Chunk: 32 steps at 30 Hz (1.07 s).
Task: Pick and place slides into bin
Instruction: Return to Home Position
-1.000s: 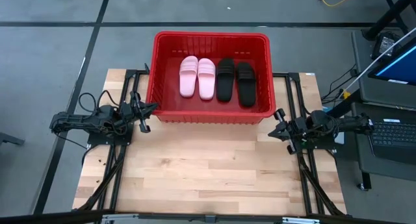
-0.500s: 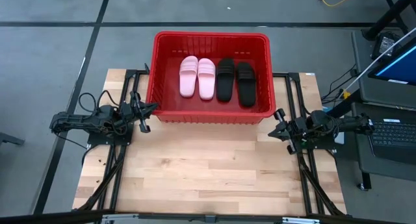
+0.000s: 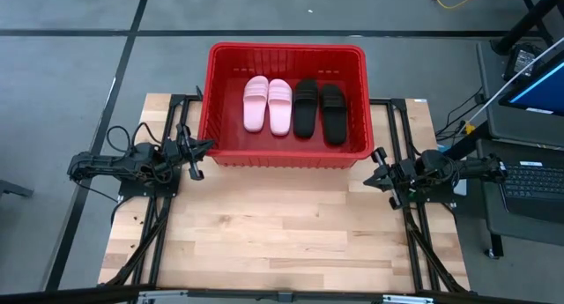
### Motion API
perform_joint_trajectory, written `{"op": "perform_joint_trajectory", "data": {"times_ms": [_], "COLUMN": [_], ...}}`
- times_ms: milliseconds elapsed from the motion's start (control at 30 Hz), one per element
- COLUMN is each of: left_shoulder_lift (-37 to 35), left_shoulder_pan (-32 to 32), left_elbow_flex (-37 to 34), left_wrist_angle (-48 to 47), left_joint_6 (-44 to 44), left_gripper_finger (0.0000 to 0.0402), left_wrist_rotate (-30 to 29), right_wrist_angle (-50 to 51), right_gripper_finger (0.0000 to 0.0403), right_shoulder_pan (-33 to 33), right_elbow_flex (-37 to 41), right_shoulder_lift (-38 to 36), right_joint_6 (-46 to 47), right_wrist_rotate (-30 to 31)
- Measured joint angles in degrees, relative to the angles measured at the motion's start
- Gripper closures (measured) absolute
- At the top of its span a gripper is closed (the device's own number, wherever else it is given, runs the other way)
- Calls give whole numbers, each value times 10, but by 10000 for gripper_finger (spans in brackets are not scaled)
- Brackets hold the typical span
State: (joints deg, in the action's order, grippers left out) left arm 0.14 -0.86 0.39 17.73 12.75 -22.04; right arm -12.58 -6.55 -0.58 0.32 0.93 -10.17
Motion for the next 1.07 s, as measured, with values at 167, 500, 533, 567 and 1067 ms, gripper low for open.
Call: {"op": "perform_joint_trajectory", "data": {"times_ms": [167, 500, 533, 567, 1067], "left_shoulder_lift": [0, 0, 0, 0, 0], "left_shoulder_pan": [0, 0, 0, 0, 0], "left_elbow_flex": [0, 0, 0, 0, 0], "left_wrist_angle": [0, 0, 0, 0, 0], "left_joint_6": [0, 0, 0, 0, 0], "left_gripper_finger": [396, 389, 389, 389, 390], "left_wrist_rotate": [0, 0, 0, 0, 0], "right_wrist_angle": [0, 0, 0, 0, 0], "right_gripper_finger": [395, 395, 395, 395, 395], "right_shoulder_pan": [0, 0, 0, 0, 0], "right_elbow_flex": [0, 0, 0, 0, 0], "right_shoulder_lift": [0, 0, 0, 0, 0], "right_joint_6": [0, 0, 0, 0, 0], "right_wrist_rotate": [0, 1, 1, 1, 1]}}
